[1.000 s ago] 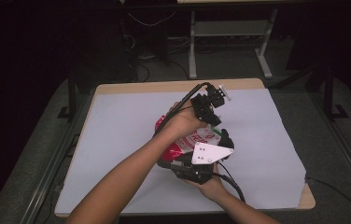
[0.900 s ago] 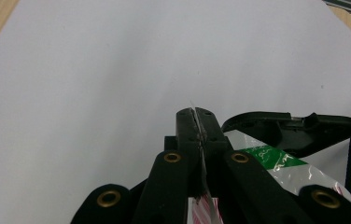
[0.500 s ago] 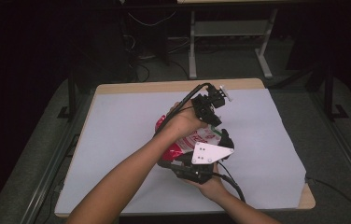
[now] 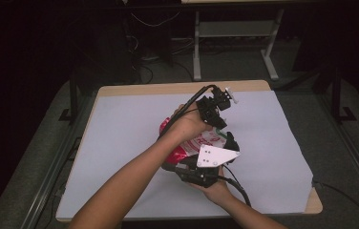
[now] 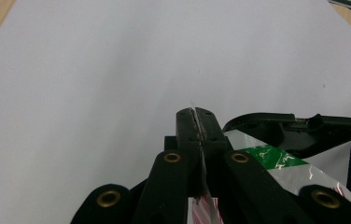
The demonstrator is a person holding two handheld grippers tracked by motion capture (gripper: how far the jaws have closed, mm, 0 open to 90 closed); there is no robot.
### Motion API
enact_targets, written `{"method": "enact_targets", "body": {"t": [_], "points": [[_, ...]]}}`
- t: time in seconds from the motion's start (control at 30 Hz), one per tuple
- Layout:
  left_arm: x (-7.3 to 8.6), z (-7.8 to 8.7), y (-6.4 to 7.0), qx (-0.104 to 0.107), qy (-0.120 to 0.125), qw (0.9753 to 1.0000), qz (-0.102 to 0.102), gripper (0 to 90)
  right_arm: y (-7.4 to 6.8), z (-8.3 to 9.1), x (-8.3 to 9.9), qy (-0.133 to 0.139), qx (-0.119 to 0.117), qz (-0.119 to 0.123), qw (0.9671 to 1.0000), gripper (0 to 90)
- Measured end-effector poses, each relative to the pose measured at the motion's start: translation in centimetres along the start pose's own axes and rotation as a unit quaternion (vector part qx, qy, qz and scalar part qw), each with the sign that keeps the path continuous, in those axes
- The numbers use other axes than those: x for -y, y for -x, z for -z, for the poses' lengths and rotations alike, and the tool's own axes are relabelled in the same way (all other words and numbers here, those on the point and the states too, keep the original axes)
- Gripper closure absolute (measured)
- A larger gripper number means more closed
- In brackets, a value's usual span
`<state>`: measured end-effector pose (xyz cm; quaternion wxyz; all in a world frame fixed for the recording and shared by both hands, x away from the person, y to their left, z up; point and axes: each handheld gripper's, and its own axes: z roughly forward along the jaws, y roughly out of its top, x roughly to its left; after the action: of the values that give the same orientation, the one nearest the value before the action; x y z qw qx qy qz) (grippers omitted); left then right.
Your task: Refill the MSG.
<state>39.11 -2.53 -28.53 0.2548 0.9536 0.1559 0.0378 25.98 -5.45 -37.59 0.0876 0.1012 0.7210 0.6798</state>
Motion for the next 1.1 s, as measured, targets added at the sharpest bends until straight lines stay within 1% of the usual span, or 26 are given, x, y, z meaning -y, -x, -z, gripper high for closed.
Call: {"method": "enact_targets", "body": {"t": [0.17,0.23,0.3,0.7,1.1], "points": [[0.04,-0.15,0.0,-0.002,-0.005,1.0,0.001,90.0,0.0,-0.06,0.05,0.002,-0.001,-0.003,1.0,81.3],[0.01,-0.17,0.02,-0.003,-0.008,1.0,-0.002,90.0,0.01,-0.07,0.02,0.005,0.0,-0.006,1.0,81.3],[0.01,-0.23,0.1,-0.003,-0.009,0.9999,-0.002,90.0,0.0,-0.03,-0.01,0.005,0.0,-0.006,1.0,81.3],[0.02,-0.24,0.17,-0.006,-0.01,0.9999,0.001,90.0,0.05,-0.05,-0.01,0.01,-0.001,-0.007,0.9999,81.3],[0.09,-0.29,0.29,-0.003,-0.008,1.0,0.0,90.0,0.03,-0.11,0.07,0.009,-0.001,-0.006,0.9999,81.3]]}}
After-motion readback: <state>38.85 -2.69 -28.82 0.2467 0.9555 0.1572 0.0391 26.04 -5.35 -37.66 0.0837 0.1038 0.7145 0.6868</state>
